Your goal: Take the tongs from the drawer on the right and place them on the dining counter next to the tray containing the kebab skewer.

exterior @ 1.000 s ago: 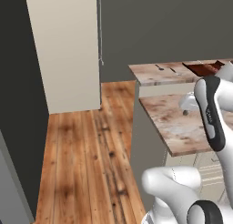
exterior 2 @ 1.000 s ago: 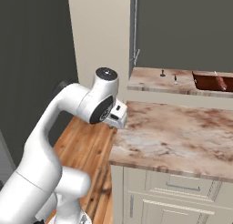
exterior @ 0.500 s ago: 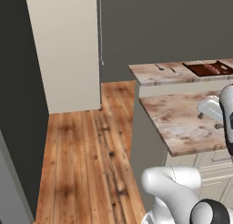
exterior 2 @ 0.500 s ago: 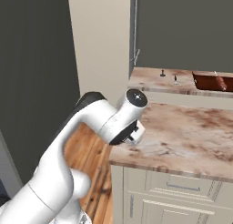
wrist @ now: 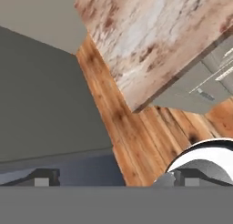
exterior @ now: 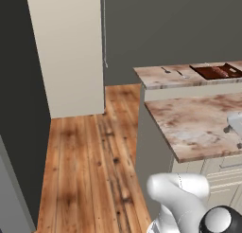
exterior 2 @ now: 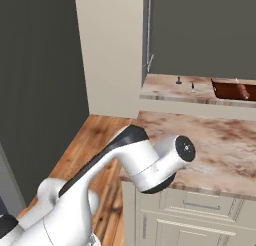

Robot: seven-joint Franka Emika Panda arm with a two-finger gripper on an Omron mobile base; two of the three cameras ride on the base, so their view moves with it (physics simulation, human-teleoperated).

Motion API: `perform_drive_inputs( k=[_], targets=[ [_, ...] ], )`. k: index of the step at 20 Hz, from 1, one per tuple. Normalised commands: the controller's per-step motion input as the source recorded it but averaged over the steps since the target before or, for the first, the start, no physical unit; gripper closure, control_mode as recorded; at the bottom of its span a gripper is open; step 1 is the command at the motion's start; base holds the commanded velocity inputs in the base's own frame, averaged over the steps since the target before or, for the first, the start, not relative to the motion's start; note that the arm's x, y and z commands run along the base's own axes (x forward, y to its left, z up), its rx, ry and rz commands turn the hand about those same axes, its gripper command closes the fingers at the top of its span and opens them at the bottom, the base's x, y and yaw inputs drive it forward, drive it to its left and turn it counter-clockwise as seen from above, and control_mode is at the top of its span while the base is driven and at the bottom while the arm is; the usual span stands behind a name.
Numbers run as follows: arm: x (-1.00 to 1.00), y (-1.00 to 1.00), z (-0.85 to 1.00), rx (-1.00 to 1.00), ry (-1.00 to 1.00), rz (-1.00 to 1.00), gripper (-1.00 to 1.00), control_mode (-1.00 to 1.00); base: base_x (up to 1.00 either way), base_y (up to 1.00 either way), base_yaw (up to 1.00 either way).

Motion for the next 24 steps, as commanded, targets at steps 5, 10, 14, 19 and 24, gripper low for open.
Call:
perform_drive_inputs(
  k=[5,10,14,19,24],
  targets=[
    [-0.24,-0.52,-0.58,0.33,-0.13,-0.27,-1.0,-1.0,0.0,0.0,0.0],
    [0.0,-0.41,-0.57,0.16,-0.12,-0.26,-1.0,-1.0,0.0,0.0,0.0],
    [0.0,-0.43,-0.47,0.17,-0.08,-0.2,-1.0,-1.0,0.0,0.0,0.0],
    [0.0,-0.44,-0.61,0.06,-0.08,-0.19,-1.0,-1.0,0.0,0.0,0.0],
    [0.01,-0.33,-0.65,0.01,-0.11,-0.14,-1.0,-1.0,0.0,0.0,0.0]
  ],
)
